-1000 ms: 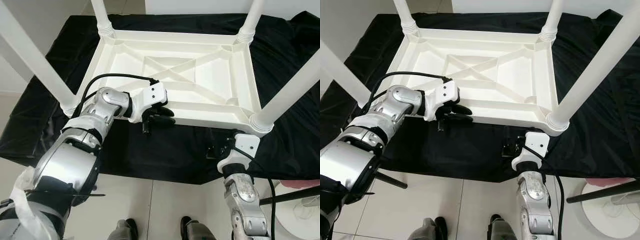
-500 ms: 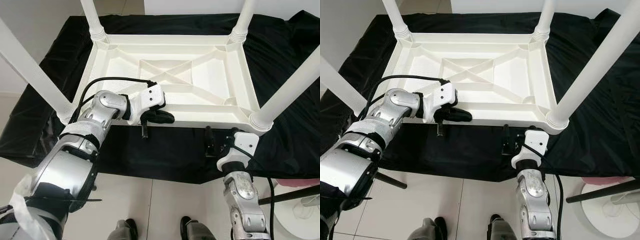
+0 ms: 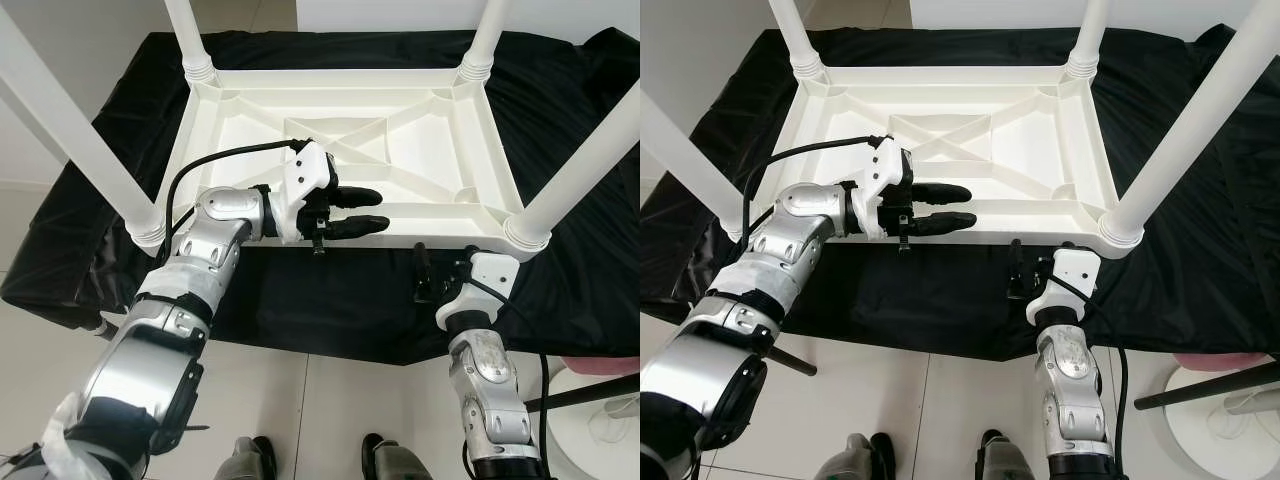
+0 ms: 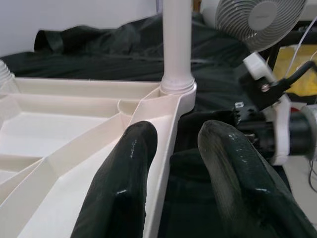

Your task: Building children table

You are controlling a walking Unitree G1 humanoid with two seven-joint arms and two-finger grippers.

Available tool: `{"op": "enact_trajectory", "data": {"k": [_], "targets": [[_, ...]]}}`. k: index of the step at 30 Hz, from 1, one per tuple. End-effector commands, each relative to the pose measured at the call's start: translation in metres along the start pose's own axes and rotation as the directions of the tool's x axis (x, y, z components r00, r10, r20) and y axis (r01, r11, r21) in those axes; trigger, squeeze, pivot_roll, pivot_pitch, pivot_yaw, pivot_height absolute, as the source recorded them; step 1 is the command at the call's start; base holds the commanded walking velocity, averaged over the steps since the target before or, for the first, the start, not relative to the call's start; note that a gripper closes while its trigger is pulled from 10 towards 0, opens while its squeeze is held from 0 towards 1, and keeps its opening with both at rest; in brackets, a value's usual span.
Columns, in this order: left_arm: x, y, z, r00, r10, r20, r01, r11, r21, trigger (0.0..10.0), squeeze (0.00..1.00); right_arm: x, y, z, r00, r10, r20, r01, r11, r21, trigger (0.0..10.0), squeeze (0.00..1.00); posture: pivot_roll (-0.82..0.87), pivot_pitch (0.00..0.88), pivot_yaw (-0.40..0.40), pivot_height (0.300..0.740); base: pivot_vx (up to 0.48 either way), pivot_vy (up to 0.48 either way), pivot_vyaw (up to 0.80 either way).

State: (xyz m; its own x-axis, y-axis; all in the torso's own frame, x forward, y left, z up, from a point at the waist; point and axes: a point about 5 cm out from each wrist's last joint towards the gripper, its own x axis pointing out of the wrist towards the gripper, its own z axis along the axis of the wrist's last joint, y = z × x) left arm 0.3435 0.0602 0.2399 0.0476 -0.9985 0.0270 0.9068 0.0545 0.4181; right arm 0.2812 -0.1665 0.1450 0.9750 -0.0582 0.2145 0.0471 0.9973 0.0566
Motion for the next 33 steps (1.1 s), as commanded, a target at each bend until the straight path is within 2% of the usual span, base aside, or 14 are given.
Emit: {"op": "enact_trajectory", "data": {"k": [1, 7, 10, 14, 16, 18, 20, 22, 23, 24, 25, 31, 32, 33], "targets": [[-0.009, 0.009, 0.003, 0.940, 0.340, 0.035, -0.340, 0.940, -0.016, 10.0, 0.00, 0.000, 0.000, -0.001, 1.000, -0.010, 0.005, 0.010, 1.000, 0.015, 10.0, 0.00, -0.04, 0.172, 0.046, 0.740, 0.000, 0.000, 0.00], [-0.021, 0.006, 0.008, 0.899, 0.435, 0.044, -0.435, 0.900, -0.015, 10.0, 0.00, -0.001, 0.000, 0.000, 1.000, -0.020, 0.022, 0.020, 1.000, 0.014, 10.0, 0.00, -0.03, 0.171, 0.035, 0.740, 0.000, 0.000, 0.00], [-0.049, -0.004, 0.011, 0.842, 0.539, 0.032, -0.538, 0.842, -0.035, 10.0, 0.00, -0.003, -0.003, 0.004, 0.998, -0.040, 0.042, 0.040, 0.999, -0.003, 10.0, 0.00, 0.00, 0.169, 0.000, 0.740, 0.000, 0.000, 0.00], [-0.063, -0.010, 0.012, 0.814, 0.581, 0.011, -0.580, 0.813, -0.045, 10.0, 0.00, -0.004, -0.005, 0.005, 0.998, -0.047, 0.050, 0.047, 0.999, -0.010, 10.0, 0.00, 0.00, 0.169, 0.000, 0.740, 0.000, 0.000, 0.00], [-0.090, -0.023, 0.016, 0.750, 0.661, -0.032, -0.661, 0.749, -0.029, 10.0, 0.00, -0.002, -0.009, 0.010, 0.998, -0.018, 0.062, 0.020, 1.000, -0.018, 10.0, 0.00, 0.03, 0.165, -0.026, 0.740, 0.000, 0.000, 0.00], [-0.090, -0.023, 0.016, 0.750, 0.661, -0.032, -0.661, 0.749, -0.029, 10.0, 0.00, -0.002, -0.009, 0.010, 0.998, -0.018, 0.062, 0.020, 1.000, -0.018, 10.0, 0.00, 0.03, 0.165, -0.026, 0.740, 0.000, 0.000, 0.00], [-0.116, -0.034, 0.023, 0.730, 0.681, -0.055, -0.683, 0.730, -0.017, 10.0, 0.00, 0.001, -0.011, 0.016, 0.996, 0.036, 0.077, -0.033, 0.999, -0.036, 10.0, 0.00, 0.05, 0.171, -0.032, 0.740, 0.000, 0.000, 0.00], [-0.127, -0.039, 0.026, 0.737, 0.672, -0.070, -0.675, 0.737, -0.030, 10.0, 0.00, 0.002, -0.013, 0.019, 0.995, 0.056, 0.083, -0.052, 0.998, -0.042, 10.0, 0.00, 0.05, 0.173, -0.034, 0.740, 0.000, 0.000, 0.00], [-0.137, -0.044, 0.029, 0.738, 0.669, -0.090, -0.674, 0.738, -0.036, 10.0, 0.60, 0.003, -0.015, 0.021, 0.994, 0.070, 0.089, -0.066, 0.996, -0.053, 10.0, 0.00, 0.05, 0.176, -0.034, 0.740, 0.000, 0.000, 0.00], [-0.137, -0.044, 0.029, 0.738, 0.669, -0.090, -0.674, 0.738, -0.036, 10.0, 0.60, 0.003, -0.015, 0.021, 0.994, 0.070, 0.089, -0.066, 0.996, -0.053, 10.0, 0.00, 0.05, 0.176, -0.034, 0.740, 0.000, 0.000, 0.00], [-0.144, -0.050, 0.032, 0.745, 0.658, -0.107, -0.666, 0.743, -0.063, 10.0, 1.00, 0.005, -0.017, 0.023, 0.992, 0.082, 0.094, -0.076, 0.995, -0.059, 10.0, 0.00, 0.06, 0.178, -0.035, 0.740, 0.000, 0.000, 0.00], [-0.166, -0.064, 0.036, 0.695, 0.687, -0.212, -0.701, 0.713, 0.012, 10.0, 1.00, 0.009, -0.024, 0.026, 0.991, 0.092, 0.097, -0.084, 0.993, -0.081, 10.0, 0.00, 0.08, 0.179, -0.037, 0.740, 0.000, 0.000, 0.00], [-0.176, -0.069, 0.036, 0.677, 0.689, -0.257, -0.708, 0.706, 0.030, 10.0, 0.00, 0.011, -0.028, 0.026, 0.992, 0.085, 0.096, -0.078, 0.994, -0.083, 10.0, 0.00, 0.09, 0.180, -0.036, 0.740, 0.000, 0.000, 0.00], [-0.176, -0.069, 0.036, 0.677, 0.689, -0.257, -0.708, 0.706, 0.030, 10.0, 0.00, 0.011, -0.028, 0.026, 0.992, 0.085, 0.096, -0.078, 0.994, -0.083, 10.0, 0.00, 0.09, 0.180, -0.036, 0.740, 0.000, 0.000, 0.00]]}}
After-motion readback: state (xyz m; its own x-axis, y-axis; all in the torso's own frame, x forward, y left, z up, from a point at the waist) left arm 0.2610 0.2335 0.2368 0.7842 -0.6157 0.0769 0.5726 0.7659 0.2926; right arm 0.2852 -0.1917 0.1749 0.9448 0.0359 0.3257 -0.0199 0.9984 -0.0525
